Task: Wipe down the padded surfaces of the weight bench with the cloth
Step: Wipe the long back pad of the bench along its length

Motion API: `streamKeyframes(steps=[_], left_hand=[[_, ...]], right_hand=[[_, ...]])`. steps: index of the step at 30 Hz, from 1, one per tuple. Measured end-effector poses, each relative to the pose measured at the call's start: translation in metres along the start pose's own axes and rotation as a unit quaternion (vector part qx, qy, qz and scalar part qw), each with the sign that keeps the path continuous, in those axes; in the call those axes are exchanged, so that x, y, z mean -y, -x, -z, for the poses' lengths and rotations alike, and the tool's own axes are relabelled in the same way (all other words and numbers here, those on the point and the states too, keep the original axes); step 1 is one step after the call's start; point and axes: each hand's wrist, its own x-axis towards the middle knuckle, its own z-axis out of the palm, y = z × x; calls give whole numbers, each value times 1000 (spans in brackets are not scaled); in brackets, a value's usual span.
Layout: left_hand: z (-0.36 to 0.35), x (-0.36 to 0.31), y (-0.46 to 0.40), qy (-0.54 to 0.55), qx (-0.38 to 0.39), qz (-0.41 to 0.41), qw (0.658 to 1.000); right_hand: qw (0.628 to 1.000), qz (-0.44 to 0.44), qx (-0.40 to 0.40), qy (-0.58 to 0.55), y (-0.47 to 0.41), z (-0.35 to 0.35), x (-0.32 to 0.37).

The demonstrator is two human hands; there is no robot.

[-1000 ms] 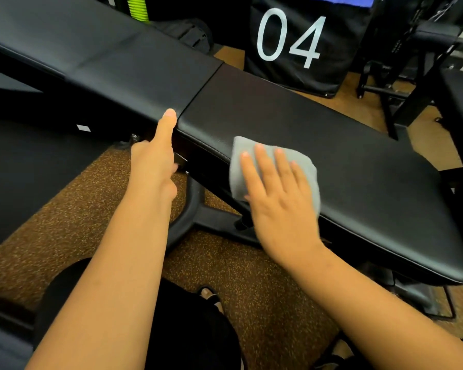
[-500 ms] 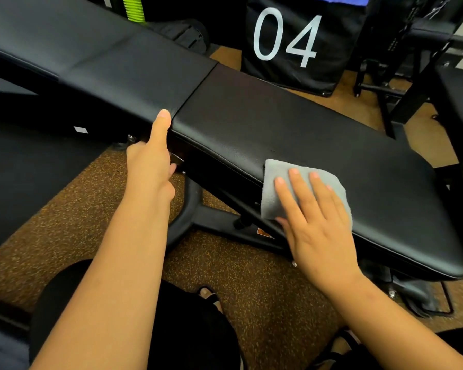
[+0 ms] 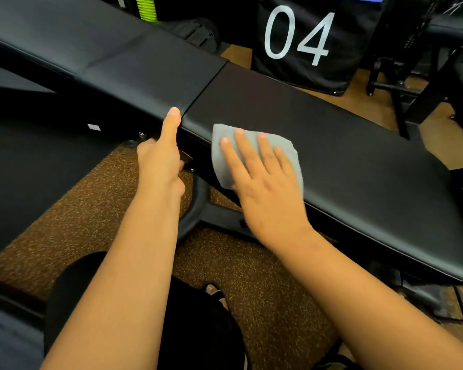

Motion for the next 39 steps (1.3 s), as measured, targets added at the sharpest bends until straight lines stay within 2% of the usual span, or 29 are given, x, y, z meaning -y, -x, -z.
streamKeyframes(steps=[7, 12, 19, 23, 30, 34, 39], left_hand=[[3, 2, -10, 2, 10, 13, 1000], [3, 2, -10, -9, 10, 13, 1000], [12, -6, -10, -21, 47, 15, 999], [14, -6, -13, -14, 63, 20, 998], [12, -1, -16, -28, 43, 34, 998], [10, -1, -14, -36, 31, 33, 998], [12, -9, -4, -35, 54, 22, 998]], right_hand=[[999, -31, 4, 27, 66, 0, -44], [996, -85, -4, 20, 35, -4, -17], [999, -32, 10, -6, -45, 3, 33], [1000, -11, -11, -2, -32, -1, 21], [998, -51, 31, 16, 33, -1, -19], [996, -80, 27, 16, 3, -3, 2], [999, -47, 25, -9, -54, 3, 41]])
